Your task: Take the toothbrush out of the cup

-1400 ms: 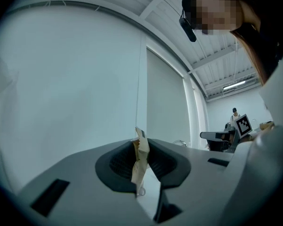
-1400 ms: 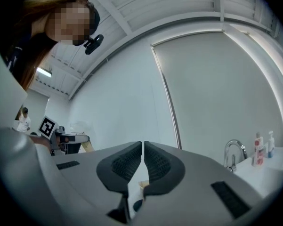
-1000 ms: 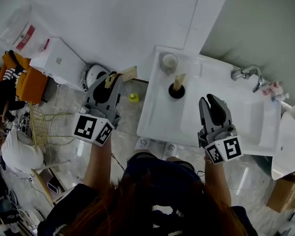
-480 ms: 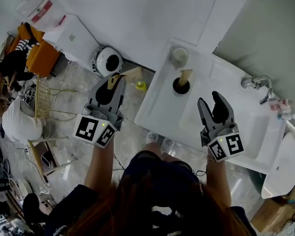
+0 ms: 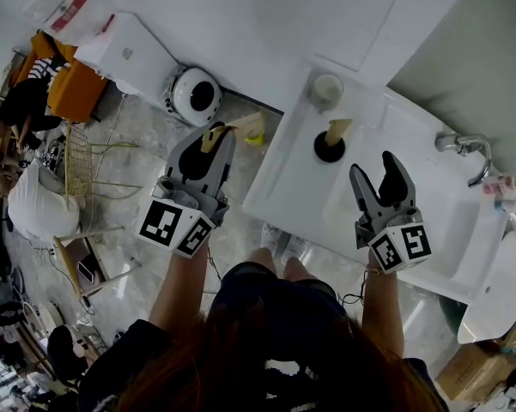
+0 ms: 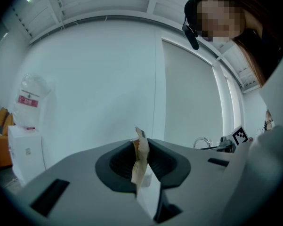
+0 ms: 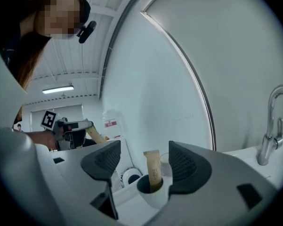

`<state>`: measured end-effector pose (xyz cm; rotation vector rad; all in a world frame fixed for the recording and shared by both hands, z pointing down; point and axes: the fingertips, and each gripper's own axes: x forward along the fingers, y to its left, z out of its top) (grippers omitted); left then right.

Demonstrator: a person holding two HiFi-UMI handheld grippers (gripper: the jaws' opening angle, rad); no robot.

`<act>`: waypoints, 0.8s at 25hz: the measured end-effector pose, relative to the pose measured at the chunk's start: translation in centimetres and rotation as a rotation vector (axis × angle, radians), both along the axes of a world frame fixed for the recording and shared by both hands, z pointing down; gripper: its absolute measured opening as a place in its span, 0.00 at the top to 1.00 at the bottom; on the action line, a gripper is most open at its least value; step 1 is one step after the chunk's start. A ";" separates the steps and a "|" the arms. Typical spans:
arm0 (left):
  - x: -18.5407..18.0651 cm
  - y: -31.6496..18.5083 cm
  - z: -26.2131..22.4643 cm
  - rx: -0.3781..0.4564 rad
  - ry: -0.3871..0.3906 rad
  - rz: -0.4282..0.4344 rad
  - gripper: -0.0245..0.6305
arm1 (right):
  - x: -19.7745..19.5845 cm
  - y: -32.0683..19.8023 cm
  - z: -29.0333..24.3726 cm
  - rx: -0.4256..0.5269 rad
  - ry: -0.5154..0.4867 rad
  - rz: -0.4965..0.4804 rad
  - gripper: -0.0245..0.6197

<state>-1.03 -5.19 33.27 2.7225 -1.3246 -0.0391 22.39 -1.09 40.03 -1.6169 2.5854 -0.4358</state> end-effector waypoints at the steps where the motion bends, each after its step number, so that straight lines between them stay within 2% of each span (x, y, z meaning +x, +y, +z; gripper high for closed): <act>1: 0.1 -0.2 0.2 0.001 0.000 0.000 0.85 | -0.1 -0.4 0.4 -0.007 0.003 -0.006 0.46; 10: 1.3 -0.9 1.2 0.021 -0.041 0.033 0.85 | -1.5 -3.5 3.7 -0.063 0.052 -0.035 0.35; 20: 1.4 -1.3 3.1 -0.019 -0.047 0.041 0.85 | -3.5 -6.9 8.0 -0.118 0.114 -0.074 0.36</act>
